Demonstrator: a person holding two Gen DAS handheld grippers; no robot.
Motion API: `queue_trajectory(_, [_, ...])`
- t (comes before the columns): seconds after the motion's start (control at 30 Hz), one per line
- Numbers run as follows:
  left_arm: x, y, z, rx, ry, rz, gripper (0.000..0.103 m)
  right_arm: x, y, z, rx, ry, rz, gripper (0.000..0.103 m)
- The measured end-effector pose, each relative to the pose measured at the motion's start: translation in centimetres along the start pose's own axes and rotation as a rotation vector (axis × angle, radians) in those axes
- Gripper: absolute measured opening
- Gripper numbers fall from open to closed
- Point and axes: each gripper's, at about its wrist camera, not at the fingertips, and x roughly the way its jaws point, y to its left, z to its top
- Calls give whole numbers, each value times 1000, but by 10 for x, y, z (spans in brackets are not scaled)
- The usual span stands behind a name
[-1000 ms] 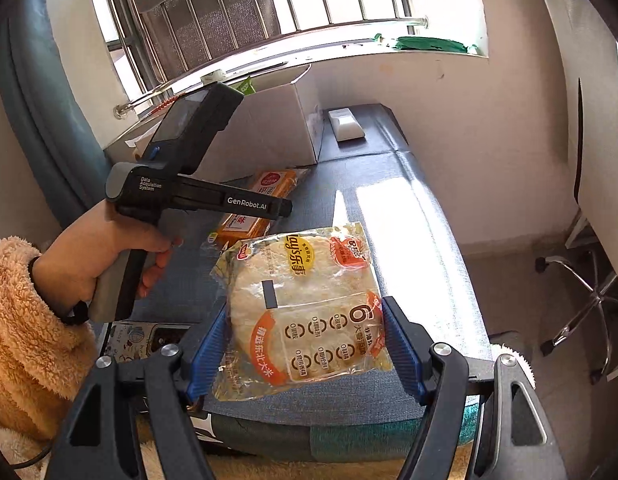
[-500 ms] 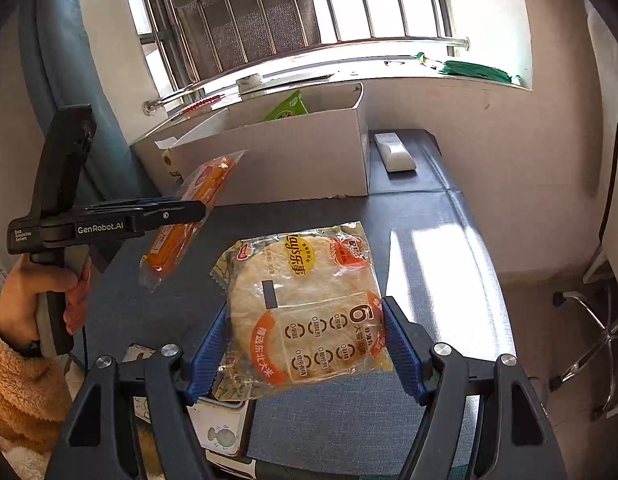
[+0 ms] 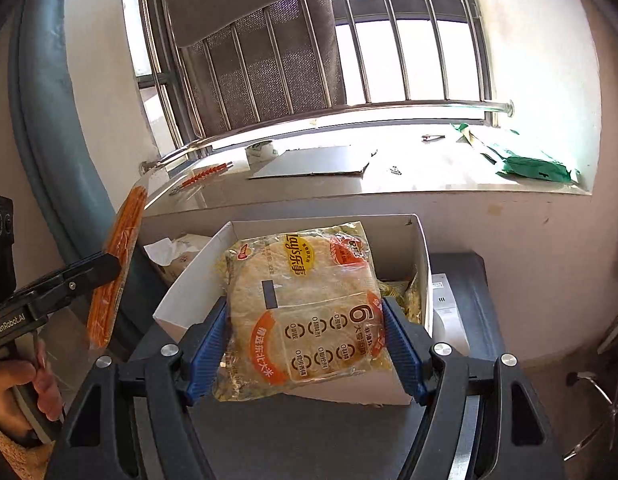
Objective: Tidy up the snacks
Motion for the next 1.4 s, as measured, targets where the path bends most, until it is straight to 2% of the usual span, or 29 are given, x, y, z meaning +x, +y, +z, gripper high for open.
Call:
queue_trajectory(0.1, [40,11,14,19,25,50,59,32,-7,26,7,19,-44,77])
queue_trajectory(0.23, [75,20,17,20,67,66,61,61,-19,45,-16,42,-111,77])
queue_trajectory(0.3, [85,24,17,18,82,72,73,72,-28,52,13,56,-120,81])
queue_trajectory(0.33, [89,27,15,6,106,79,94,80,-34,56,42,87,-99,85])
queue_trajectory(0.37, [90,30,14,-8,113,85,103,86,-40,59,77,108,-72,93])
queue_trajectory(0.43, [88,34,11,-31,126,66,103,89,-46,58,115,121,-69,103])
queue_trajectory(0.5, [85,37,8,-41,135,62,103,85,-44,56,91,94,-105,103])
queue_trajectory(0.63, [67,35,6,-37,102,56,103,76,-38,50,81,90,-80,103])
queue_trajectory(0.73, [40,25,3,-13,37,81,103,56,-23,42,37,59,-61,103])
queue_trajectory(0.9, [-11,-6,-14,63,-42,115,103,3,16,16,-100,-25,-66,103])
queue_trajectory(1.0, [-40,-19,-30,34,-54,94,103,-29,32,-6,-154,-46,-82,103])
queue_trajectory(1.07, [-59,-28,-43,10,-65,74,103,-50,35,-21,-144,-57,-44,103])
queue_trajectory(1.17, [-86,-44,-60,17,-102,113,103,-74,35,-42,-78,-53,-6,103])
queue_trajectory(1.27, [-103,-57,-80,17,-66,132,103,-94,42,-67,-91,-17,22,103])
queue_trajectory(1.4, [-124,-75,-116,22,-22,165,103,-126,53,-108,-116,-44,-35,103])
